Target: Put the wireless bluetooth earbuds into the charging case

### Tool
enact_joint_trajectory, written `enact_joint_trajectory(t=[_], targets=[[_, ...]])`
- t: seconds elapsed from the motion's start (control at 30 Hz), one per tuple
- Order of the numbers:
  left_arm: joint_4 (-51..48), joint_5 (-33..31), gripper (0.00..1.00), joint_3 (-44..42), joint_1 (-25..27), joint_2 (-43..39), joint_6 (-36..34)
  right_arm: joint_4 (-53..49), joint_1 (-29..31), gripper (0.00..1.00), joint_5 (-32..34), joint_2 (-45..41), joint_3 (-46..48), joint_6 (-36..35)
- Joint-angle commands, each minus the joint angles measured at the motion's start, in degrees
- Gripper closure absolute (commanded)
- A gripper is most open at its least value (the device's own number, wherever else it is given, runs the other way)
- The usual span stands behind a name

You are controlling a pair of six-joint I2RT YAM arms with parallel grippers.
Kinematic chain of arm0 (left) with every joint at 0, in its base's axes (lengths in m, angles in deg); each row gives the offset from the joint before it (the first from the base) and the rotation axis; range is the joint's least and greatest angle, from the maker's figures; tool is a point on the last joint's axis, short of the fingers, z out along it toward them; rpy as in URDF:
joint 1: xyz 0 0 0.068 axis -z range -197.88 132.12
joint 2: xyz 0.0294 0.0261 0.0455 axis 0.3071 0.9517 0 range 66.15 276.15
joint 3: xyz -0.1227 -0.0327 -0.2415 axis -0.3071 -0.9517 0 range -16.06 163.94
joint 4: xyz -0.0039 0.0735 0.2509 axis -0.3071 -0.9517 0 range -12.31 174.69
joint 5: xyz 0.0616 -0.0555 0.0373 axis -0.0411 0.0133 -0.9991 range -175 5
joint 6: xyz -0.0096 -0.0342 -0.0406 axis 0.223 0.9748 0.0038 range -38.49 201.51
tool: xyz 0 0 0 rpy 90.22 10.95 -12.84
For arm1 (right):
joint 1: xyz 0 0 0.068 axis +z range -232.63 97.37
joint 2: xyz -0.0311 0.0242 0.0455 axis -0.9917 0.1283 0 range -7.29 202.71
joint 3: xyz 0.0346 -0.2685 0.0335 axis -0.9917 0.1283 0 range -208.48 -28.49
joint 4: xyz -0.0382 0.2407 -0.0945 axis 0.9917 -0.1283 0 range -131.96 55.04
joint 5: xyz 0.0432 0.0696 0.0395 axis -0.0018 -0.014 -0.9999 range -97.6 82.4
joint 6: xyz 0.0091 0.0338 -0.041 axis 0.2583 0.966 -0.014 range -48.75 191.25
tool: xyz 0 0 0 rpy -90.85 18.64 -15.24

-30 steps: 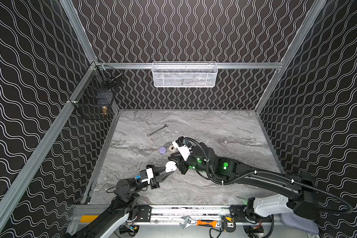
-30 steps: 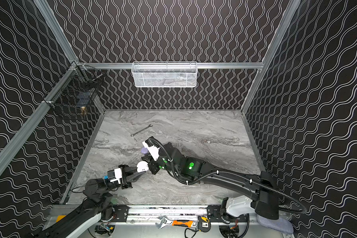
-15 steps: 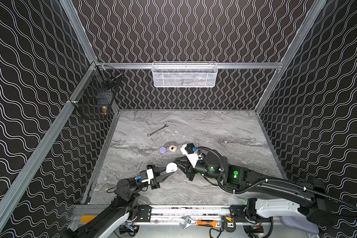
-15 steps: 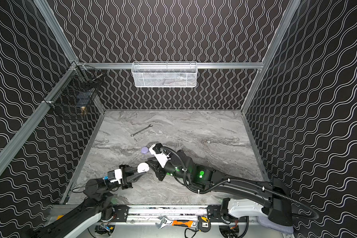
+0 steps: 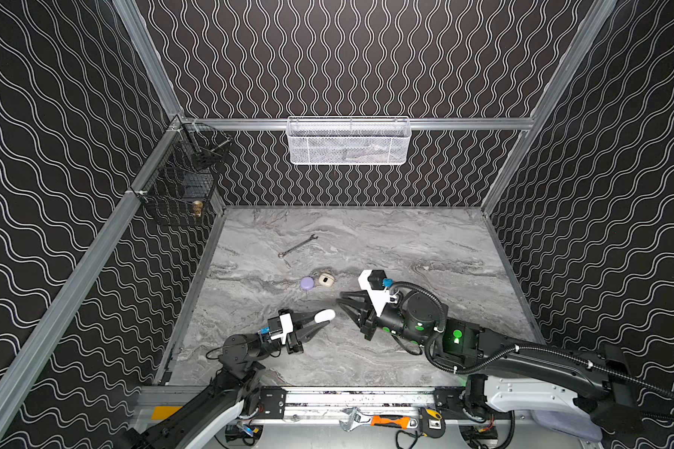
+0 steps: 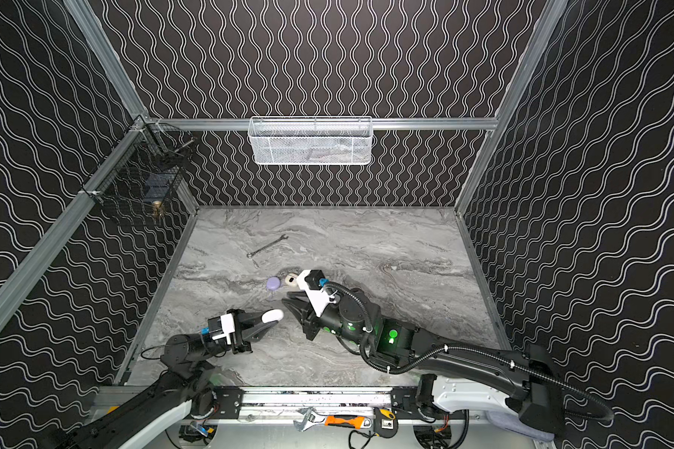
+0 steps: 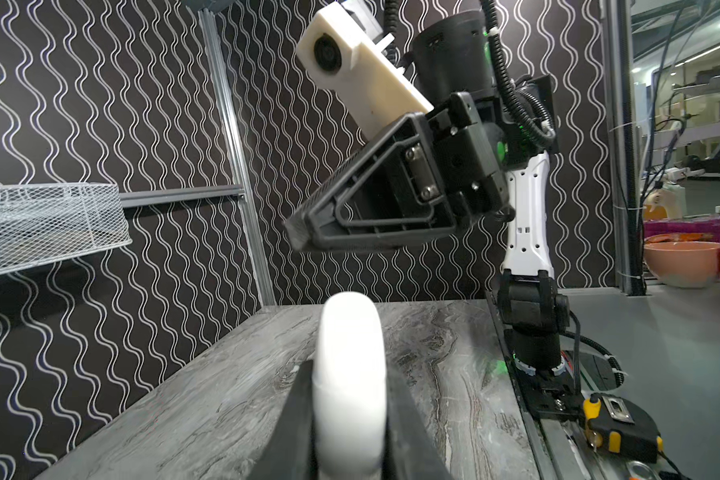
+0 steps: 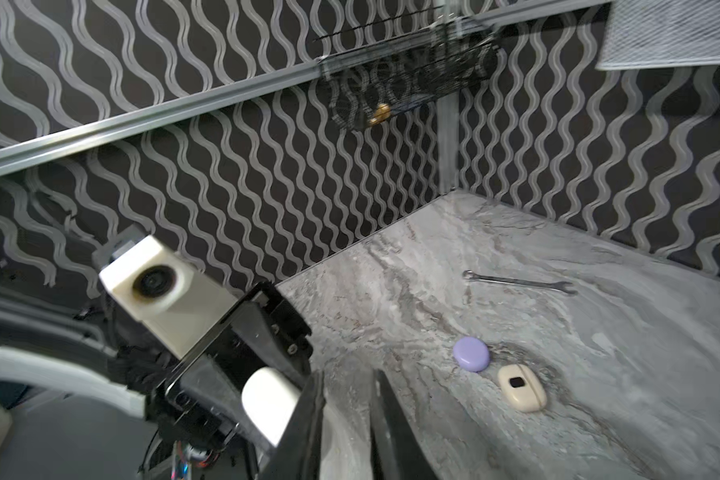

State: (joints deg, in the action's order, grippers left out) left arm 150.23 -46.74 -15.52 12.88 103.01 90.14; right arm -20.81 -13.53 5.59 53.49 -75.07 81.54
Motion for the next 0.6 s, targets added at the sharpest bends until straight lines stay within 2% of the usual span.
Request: enact_joint_trajectory(t=[0.0,0.1,0.13,0.2,0.33,0.47,0.57], targets=[[-5.0,-9.1,1.0,2.8,-0.1,4.2,3.0,-4.4,-1.4,0.56,18.4,-1.5,-0.2,7.2],[-10.8,-16.3,1.0,7.8,0.9,13.7,10.9,-9.7,-5.9,0.37,22.2,-3.2,0.2,12.5],[-10.4,-18.5,1.0,8.5,1.8,17.8,13.5,-11.4,-7.4,0.27,23.9,-3.9,0.4,14.4],[-7.4,-21.8,1.0,9.5,4.3,25.9,16.2,-15.7,-10.2,0.01,28.4,-5.1,0.2,18.9],[-5.5,-27.7,1.0,14.1,11.8,39.5,18.9,-22.6,-15.5,0.01,36.2,-7.4,-0.7,24.6],[-4.9,-37.5,1.0,19.0,20.2,49.7,17.1,-21.6,-24.1,0.01,38.4,-7.9,1.4,22.4],[-5.8,-41.3,1.0,22.5,21.3,55.3,16.4,-16.4,-32.4,0.01,37.2,-7.9,4.6,18.5]])
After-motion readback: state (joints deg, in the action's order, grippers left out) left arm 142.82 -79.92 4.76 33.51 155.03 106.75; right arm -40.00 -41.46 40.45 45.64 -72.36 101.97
